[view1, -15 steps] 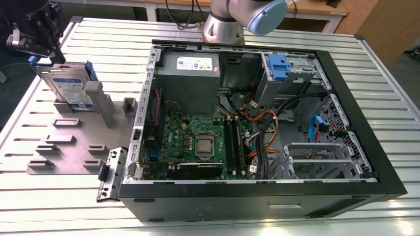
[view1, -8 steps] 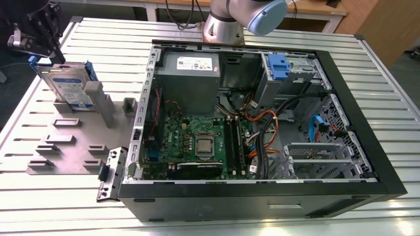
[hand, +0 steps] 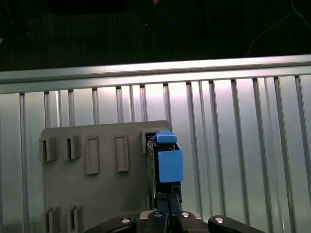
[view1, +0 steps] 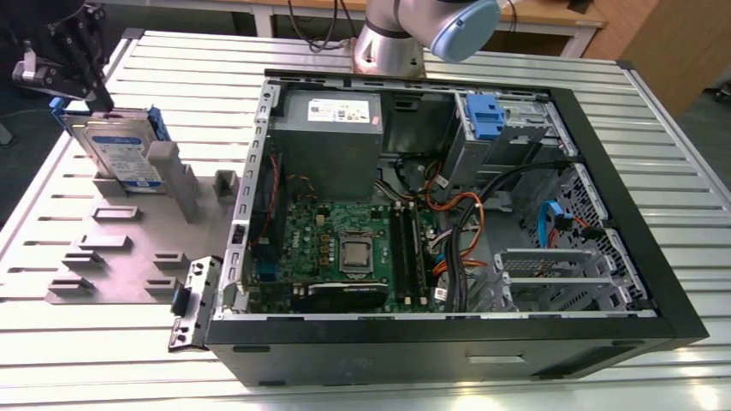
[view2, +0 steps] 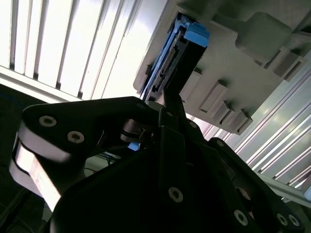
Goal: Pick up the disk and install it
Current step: 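Pick up the disk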
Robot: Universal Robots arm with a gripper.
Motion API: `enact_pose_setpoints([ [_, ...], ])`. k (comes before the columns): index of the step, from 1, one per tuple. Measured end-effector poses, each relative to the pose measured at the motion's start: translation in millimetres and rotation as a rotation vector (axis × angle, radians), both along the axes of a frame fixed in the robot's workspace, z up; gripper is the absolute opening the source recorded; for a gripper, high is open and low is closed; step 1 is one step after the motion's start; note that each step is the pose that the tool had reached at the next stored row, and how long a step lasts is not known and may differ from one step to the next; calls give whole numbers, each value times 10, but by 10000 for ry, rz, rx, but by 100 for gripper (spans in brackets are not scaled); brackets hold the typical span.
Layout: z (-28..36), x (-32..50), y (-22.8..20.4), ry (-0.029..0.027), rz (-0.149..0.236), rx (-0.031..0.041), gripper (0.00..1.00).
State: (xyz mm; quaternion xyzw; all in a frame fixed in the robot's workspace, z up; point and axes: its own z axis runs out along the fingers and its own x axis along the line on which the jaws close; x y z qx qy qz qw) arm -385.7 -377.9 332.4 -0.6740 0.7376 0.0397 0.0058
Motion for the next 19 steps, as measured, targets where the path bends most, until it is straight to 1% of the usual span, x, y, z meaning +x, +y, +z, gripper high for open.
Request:
enact_pose_setpoints([
  [2, 0, 0, 0, 0, 1, 0, 24],
  [3, 0, 0, 0, 0, 1, 0, 24],
  [6, 0, 0, 0, 0, 2, 0, 41],
  [7, 0, 0, 0, 0, 3, 0, 41],
  [9, 0, 0, 0, 0, 4, 0, 53],
  [10, 0, 0, 0, -1, 4, 1, 53],
  [11, 0, 0, 0, -1, 4, 0, 58],
  [12, 0, 0, 0, -1, 5, 1, 58],
  [13, 0, 0, 0, -1, 5, 0, 65],
  [16, -10, 1, 0, -3, 6, 2, 65],
  [19, -56, -4, 0, -1, 7, 1, 65],
])
